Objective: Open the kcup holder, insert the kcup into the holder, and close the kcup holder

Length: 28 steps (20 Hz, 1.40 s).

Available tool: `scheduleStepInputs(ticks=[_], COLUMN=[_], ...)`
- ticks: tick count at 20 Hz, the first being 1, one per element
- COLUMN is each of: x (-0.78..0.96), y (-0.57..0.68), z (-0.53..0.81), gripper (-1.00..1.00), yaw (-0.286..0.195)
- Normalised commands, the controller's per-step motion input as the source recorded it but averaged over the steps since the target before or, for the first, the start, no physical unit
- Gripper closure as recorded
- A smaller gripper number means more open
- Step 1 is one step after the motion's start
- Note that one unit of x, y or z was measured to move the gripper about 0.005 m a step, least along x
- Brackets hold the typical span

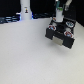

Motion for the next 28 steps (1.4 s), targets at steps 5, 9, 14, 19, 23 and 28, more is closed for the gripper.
scheduleStepInputs(ticks=[5,9,14,19,23,28], x=[0.0,-0.03,-0.03,-0.03,-0.04,-0.02], y=[0.58,0.45,0.35,0.13,0.03,0.0], z=[-0.01,-0.08,-0.13,-0.23,-0.27,-0.15], gripper=[1.0,1.0,1.0,1.0,1.0,1.0], yaw=[0.056,0.087,0.105,0.078,0.046,0.014])
